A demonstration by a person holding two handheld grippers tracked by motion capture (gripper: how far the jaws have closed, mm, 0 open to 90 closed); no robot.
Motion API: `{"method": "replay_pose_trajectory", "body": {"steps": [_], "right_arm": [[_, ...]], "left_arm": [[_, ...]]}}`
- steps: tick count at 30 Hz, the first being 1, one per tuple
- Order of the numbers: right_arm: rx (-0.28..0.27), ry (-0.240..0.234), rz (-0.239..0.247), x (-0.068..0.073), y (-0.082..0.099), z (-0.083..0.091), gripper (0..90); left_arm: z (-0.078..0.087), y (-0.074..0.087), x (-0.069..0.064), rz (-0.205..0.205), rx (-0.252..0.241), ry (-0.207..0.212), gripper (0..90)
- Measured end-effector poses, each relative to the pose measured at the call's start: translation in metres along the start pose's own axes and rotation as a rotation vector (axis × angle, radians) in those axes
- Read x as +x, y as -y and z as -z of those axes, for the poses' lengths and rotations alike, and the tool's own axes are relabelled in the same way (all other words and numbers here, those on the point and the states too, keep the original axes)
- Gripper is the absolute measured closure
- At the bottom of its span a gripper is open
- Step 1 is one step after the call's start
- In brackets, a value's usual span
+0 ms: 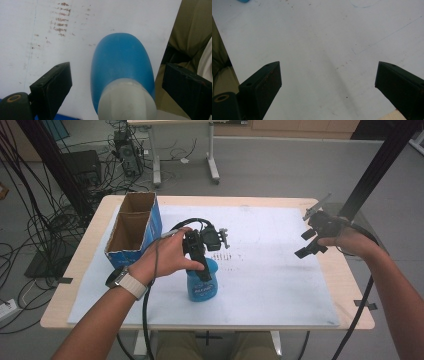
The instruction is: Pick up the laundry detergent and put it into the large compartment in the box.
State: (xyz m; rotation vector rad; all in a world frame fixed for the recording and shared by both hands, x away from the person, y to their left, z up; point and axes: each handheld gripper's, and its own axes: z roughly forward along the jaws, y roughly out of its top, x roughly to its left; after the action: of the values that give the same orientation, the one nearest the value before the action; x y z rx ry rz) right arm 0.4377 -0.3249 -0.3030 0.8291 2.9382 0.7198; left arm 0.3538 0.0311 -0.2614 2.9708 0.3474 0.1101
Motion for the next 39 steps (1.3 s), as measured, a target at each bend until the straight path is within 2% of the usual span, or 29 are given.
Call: {"method": "replay_pose_trajectory", "body": {"steps": [39], "right_arm": [[-0.001,-0.002,-0.003,-0.0002,0.0003,-0.0004,6.6]], "left_arm": [[-0.0018,-0.0017,-0.0006,-0.007,-0.003,0.004,9.4]]}}
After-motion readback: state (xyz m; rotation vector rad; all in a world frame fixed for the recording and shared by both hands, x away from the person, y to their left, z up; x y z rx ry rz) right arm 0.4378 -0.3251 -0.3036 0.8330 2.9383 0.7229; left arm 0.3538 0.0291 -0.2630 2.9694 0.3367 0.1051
